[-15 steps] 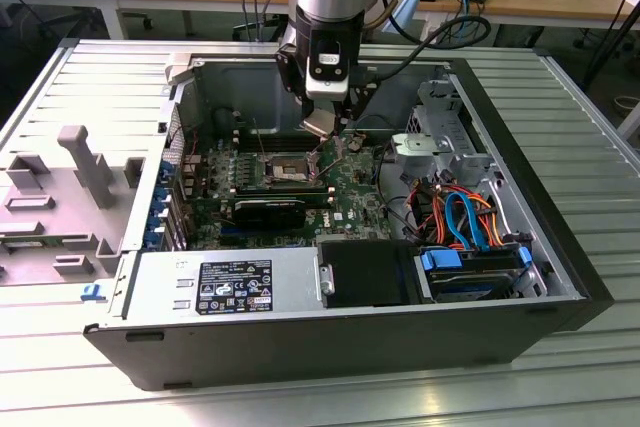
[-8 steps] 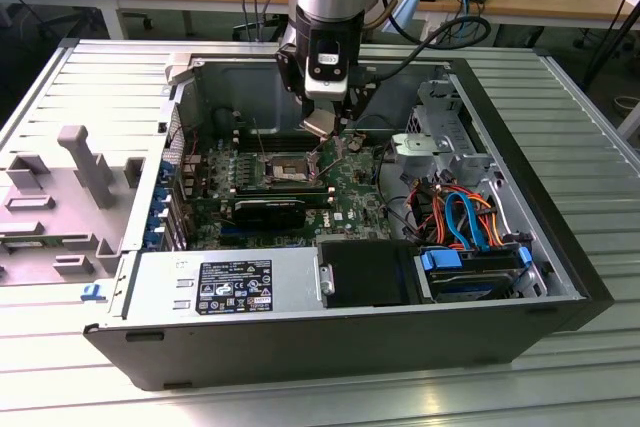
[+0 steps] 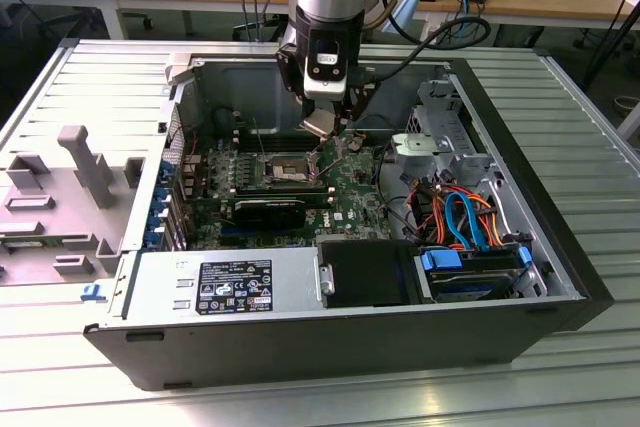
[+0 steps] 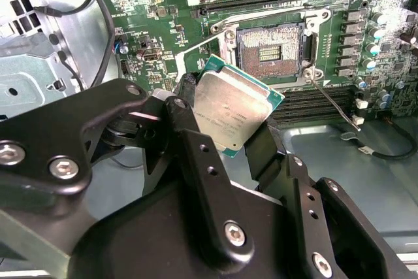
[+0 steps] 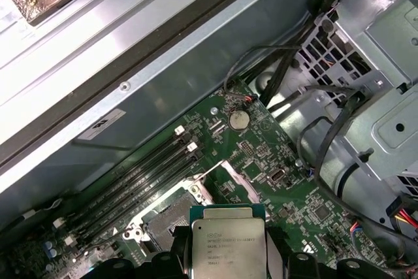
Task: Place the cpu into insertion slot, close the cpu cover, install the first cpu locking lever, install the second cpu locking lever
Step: 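Place the cpu into insertion slot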
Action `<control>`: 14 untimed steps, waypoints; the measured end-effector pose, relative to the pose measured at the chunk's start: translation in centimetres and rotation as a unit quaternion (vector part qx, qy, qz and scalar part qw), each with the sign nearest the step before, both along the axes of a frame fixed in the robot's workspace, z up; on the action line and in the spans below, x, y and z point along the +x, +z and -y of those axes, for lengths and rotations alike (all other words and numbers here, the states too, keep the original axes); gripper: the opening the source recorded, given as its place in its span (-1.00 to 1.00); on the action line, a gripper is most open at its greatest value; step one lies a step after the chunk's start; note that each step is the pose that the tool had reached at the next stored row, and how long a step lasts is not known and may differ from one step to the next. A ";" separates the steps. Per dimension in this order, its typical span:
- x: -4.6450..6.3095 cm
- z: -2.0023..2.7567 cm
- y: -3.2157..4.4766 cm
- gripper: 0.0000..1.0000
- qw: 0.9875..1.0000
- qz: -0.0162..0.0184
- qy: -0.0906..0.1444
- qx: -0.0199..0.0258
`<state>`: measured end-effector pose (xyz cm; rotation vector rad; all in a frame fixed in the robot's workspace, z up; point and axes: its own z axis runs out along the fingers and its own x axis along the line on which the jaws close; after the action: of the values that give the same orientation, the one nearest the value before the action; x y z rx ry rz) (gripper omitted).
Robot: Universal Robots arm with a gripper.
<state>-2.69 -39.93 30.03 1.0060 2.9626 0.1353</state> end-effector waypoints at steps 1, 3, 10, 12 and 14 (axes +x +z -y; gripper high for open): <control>0.0 0.00 0.00 0.09 1.000 0.000 -0.001 0.000; 0.0 0.00 0.00 0.09 1.000 0.000 -0.002 0.000; 0.0 0.00 0.00 0.09 1.000 0.000 -0.008 0.000; 0.0 0.00 0.00 0.09 1.000 0.000 -0.010 0.000; 0.0 0.00 0.00 0.09 1.000 0.000 -0.012 0.000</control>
<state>-2.69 -39.93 30.03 1.0407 2.9495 0.1350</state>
